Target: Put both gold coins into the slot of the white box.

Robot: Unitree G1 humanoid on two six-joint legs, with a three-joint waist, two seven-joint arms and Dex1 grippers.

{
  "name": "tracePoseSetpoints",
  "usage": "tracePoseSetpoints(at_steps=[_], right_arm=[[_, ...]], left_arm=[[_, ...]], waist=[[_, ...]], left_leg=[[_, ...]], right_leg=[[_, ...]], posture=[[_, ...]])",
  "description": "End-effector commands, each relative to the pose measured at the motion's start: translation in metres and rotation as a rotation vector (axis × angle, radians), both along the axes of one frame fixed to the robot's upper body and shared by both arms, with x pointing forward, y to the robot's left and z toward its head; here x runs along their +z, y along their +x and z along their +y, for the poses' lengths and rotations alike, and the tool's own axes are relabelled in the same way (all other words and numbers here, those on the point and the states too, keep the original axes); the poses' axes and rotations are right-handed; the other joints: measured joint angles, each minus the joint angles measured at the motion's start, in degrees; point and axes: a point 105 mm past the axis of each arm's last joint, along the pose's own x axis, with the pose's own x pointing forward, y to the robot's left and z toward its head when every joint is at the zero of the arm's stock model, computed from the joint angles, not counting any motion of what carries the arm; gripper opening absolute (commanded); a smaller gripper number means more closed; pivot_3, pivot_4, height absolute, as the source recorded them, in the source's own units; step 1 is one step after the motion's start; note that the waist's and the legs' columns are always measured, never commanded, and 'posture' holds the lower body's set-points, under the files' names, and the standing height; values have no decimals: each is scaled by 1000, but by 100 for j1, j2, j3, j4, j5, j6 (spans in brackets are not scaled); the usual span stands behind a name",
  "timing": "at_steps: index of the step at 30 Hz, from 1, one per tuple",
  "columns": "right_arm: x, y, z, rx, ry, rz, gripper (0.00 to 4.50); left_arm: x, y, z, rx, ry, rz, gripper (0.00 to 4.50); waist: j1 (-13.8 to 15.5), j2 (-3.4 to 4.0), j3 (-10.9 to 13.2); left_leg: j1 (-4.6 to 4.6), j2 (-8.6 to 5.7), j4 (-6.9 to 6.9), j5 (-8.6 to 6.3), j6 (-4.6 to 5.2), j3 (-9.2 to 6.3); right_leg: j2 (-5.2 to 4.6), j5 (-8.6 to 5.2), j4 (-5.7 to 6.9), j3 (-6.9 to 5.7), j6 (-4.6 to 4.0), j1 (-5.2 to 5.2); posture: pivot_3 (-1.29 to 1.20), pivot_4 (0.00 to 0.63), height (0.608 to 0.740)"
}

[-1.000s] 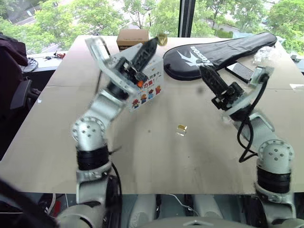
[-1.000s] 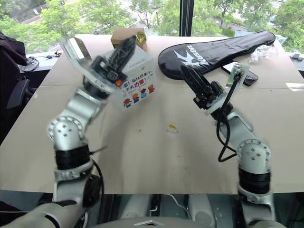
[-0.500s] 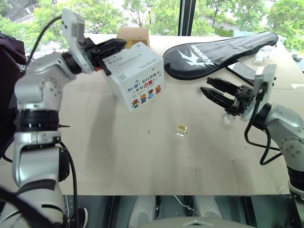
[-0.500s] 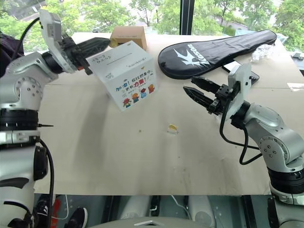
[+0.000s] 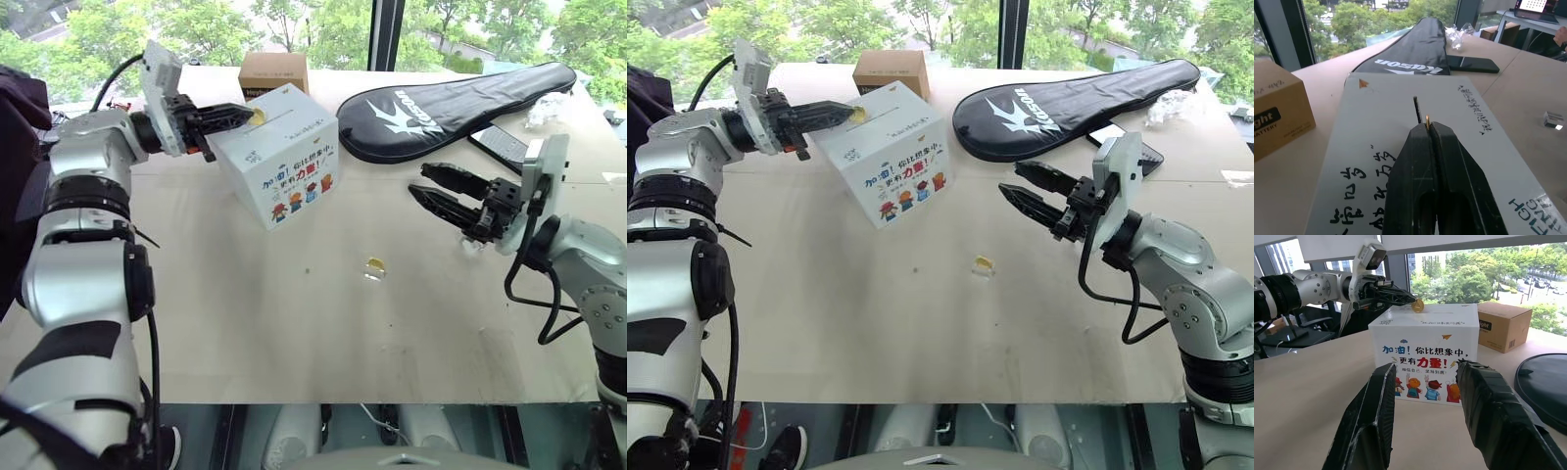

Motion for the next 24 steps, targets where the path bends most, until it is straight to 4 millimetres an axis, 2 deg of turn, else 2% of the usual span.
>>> tracePoseSetpoints(at_steps=[1, 24], right_arm=[[16, -8, -3, -23, -9, -89, 2134], [18, -9, -1, -20, -15, -94, 2134]], left_arm=[[11, -2, -1, -14, 39, -46, 0], [-14, 4, 0, 16, 115, -3, 0]], waist=[[-2, 0, 0], [-6, 0, -1]], left_leg=[[0, 0, 0, 0, 0, 0], [2, 0, 23, 0, 0, -2]], right_leg=[[-1, 0, 1, -1, 0, 0], [-6, 1, 30, -7, 0, 1]], posture=[[0, 150, 740], [0, 150, 740]])
